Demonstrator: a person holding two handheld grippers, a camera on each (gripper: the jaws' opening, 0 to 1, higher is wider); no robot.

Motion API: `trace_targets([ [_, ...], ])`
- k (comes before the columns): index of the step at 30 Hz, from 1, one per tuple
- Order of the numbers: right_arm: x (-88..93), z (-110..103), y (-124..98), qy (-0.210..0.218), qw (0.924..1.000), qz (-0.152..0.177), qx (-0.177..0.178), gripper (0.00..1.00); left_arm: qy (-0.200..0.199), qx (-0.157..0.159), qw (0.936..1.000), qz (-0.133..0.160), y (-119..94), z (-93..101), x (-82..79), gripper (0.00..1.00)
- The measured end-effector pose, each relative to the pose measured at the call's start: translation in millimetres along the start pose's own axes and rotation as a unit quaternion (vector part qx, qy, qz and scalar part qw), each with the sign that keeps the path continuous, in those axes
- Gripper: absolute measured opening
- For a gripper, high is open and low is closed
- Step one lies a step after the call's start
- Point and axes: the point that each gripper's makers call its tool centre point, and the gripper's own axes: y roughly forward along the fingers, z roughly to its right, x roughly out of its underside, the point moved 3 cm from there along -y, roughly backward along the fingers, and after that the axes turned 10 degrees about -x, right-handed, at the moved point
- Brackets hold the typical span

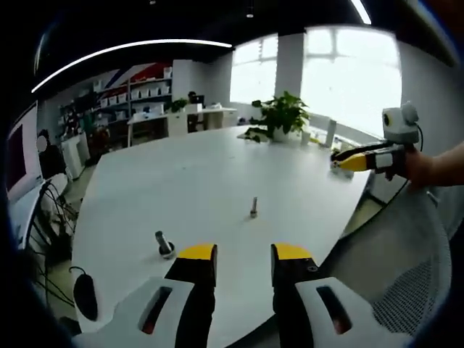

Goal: Place the washer onto the threaded stud by aligning its center hole with the stud, sliding it down to the base, and recovering from edge contact or off-axis alignment until the washer reaches the visible bottom stop.

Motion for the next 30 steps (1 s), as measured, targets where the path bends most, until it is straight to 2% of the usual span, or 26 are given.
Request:
trace_targets([
  [3,2.0,-2,1,-0.012,0.9999,-0.007,0.0,0.34,-0.001,-0.003,1.0,-0.002,0,-0.6,1.0,0.27],
  [7,-0.9,-1,0,-0.014,0.9999,0.002,0.003,0.34,0.003,-0.007,1.0,0.003,-1,-1.7,-0.5,0.27],
  [12,8.7,0,2,-0.006,1.0,-0.007,0.003,0.34,0.003,-0.008,1.0,0.003,-1,-0.6,0.3,0.27],
  [19,11.5,-5,5,-0.029,0.9994,-0.02,-0.005,0.34,0.012,-0.004,0.9999,0.0,1,3.4,-0.5,0.27],
  [30,16.6,-11,8,-0.036,0.9985,-0.035,-0.02,0.34,-0.003,-0.019,0.9997,0.014,-3,-3.2,-5.0,0.27],
])
